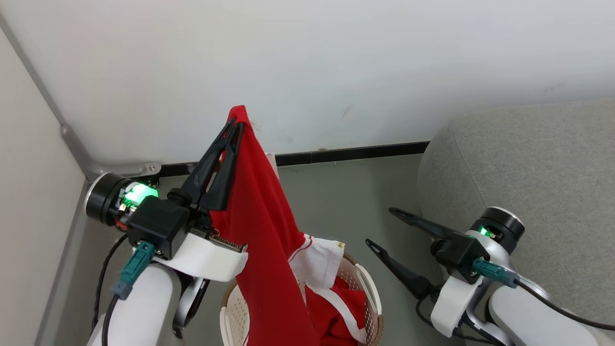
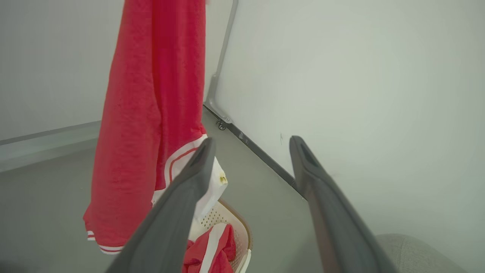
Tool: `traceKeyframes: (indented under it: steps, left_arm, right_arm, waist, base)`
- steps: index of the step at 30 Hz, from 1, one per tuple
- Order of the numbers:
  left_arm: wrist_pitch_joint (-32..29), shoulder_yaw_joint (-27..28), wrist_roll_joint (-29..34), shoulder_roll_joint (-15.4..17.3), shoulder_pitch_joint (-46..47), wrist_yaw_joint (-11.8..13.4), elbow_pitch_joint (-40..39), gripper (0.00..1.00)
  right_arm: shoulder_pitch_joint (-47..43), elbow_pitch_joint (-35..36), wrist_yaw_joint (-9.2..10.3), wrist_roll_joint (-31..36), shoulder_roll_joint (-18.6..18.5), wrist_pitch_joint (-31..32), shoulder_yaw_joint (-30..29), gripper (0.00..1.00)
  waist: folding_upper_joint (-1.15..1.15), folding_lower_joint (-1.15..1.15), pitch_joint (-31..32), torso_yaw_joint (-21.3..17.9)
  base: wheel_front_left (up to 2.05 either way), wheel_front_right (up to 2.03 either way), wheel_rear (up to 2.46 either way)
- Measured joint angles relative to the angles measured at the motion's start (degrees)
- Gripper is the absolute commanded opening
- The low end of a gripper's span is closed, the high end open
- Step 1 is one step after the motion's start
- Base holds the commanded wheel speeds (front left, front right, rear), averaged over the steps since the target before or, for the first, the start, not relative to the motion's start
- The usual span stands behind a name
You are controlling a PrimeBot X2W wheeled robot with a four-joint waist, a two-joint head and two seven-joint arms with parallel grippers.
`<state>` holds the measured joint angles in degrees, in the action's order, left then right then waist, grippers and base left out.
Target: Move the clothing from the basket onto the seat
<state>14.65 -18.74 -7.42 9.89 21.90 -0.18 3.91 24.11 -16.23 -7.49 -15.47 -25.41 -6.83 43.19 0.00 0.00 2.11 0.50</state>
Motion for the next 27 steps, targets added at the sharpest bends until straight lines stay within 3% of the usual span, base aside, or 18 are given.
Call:
traceKeyframes:
  steps: [9, 16, 27]
  left_arm:
    - [0.0, -2.5, 0.2, -1.2, 2.1, -2.2, -1.5, 0.00]
    - [0.0, -4.1, 0.6, -2.1, 3.3, -2.9, -1.2, 0.00]
    - [0.0, -6.6, 1.1, -3.4, 4.9, -3.4, -0.5, 0.00]
  right_arm:
    - [3.8, 1.3, 0.00, -2.8, -3.3, 3.1, 7.1, 1.00]
    - [6.7, 2.3, -0.01, -7.7, -3.7, 5.1, 14.8, 1.00]
    - [10.3, 2.9, -0.01, -12.6, -5.1, 5.7, 18.3, 1.00]
  waist:
    - [0.00, 0.00, 0.5, 1.2]
    - [0.00, 0.00, 0.4, 1.6]
    - [0.00, 0.00, 0.2, 2.6]
  base:
    - [0.00, 0.00, 0.00]
    - [0.00, 0.00, 0.00]
    - [0.00, 0.00, 0.00]
